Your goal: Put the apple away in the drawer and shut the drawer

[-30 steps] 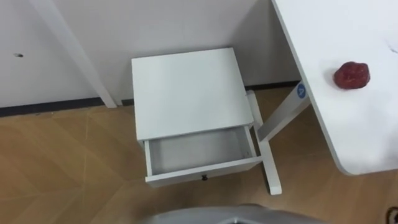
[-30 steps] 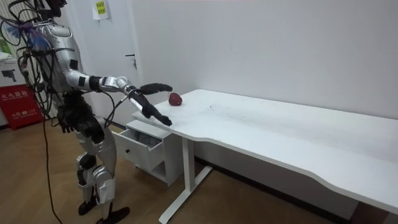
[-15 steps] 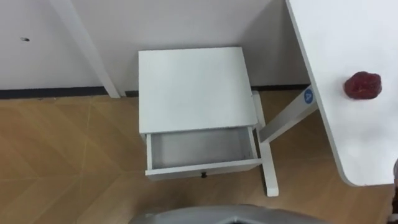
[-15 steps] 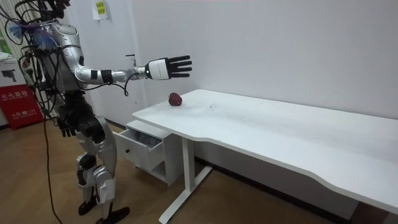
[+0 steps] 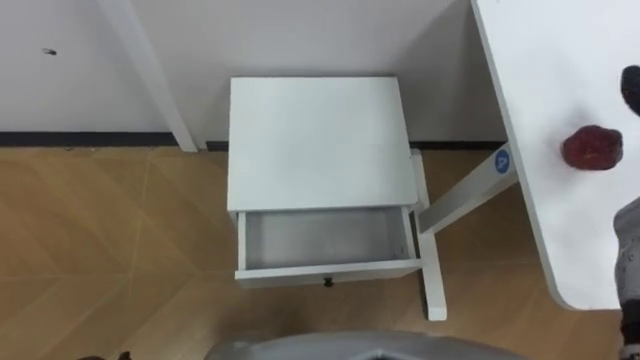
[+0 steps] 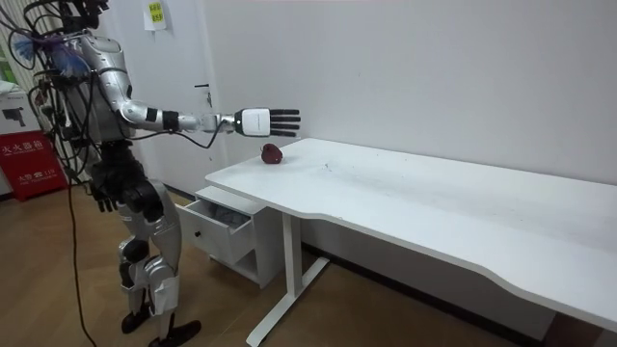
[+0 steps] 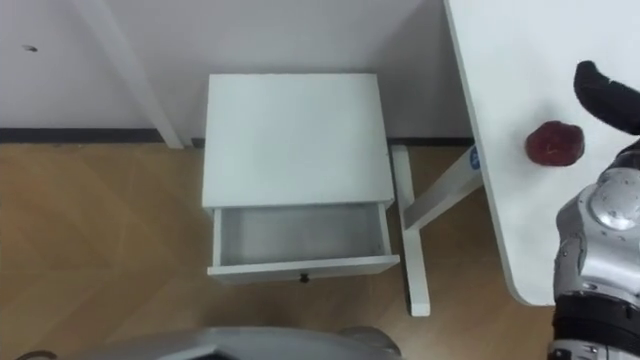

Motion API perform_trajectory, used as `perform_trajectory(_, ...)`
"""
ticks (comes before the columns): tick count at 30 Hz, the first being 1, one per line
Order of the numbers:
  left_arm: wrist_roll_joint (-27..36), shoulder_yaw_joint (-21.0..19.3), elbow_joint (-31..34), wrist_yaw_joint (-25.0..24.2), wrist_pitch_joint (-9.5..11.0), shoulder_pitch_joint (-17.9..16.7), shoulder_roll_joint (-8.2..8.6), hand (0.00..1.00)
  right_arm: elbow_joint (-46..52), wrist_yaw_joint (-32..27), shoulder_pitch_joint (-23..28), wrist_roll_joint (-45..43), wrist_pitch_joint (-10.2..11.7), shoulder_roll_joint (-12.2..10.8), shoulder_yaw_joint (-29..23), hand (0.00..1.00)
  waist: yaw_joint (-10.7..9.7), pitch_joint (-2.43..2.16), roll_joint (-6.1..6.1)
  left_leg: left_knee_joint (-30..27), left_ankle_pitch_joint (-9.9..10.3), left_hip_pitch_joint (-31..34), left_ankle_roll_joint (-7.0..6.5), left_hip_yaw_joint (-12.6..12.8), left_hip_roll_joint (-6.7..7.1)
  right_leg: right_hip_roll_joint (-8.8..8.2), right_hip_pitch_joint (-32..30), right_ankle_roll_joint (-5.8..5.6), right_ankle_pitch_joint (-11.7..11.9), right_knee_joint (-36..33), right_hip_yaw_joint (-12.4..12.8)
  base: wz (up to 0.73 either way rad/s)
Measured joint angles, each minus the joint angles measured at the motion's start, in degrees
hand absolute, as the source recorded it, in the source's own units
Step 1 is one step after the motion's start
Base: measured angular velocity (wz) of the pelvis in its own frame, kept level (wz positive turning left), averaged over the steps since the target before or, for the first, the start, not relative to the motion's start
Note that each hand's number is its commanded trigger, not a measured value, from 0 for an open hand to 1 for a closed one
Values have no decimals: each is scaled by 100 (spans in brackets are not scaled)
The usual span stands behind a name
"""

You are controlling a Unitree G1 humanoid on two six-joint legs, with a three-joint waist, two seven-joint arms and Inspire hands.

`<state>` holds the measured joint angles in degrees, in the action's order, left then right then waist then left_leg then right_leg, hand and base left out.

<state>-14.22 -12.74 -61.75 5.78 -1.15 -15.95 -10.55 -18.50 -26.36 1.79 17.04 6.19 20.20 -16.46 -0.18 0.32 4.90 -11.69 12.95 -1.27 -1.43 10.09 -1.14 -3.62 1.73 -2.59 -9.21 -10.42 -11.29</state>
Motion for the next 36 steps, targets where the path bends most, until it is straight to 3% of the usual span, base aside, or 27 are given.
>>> perform_trajectory(7, 0, 69, 19, -28, 18, -20, -44, 0, -336, 381, 1, -576, -6, 0, 189, 0, 29, 20, -18, -1, 0, 6, -1, -3, -16, -6, 29, 0, 0, 11, -5, 0)
perform_trajectory(13, 3, 74, 39, -28, 19, -44, -45, 0, -595, 605, 7, -1093, -1, -1, 188, 0, -8, -47, -86, -3, 0, -74, 0, -97, 13, -13, 156, 0, 0, 46, -122, 8)
perform_trajectory(25, 3, 225, 37, 12, 25, -30, -53, 0, -915, 1013, 10, -1323, 0, -6, 385, 0, 11, -13, -83, 8, -4, -129, -2, -144, 3, -19, 252, 0, 0, 73, -97, 0)
perform_trajectory(36, 8, 402, -13, 71, 105, -14, -51, 0, -1118, 1340, 56, -1542, 25, -8, 554, 0, 17, -13, -99, -1, -5, -134, -2, -156, 45, -23, 252, 1, 0, 82, -97, 0)
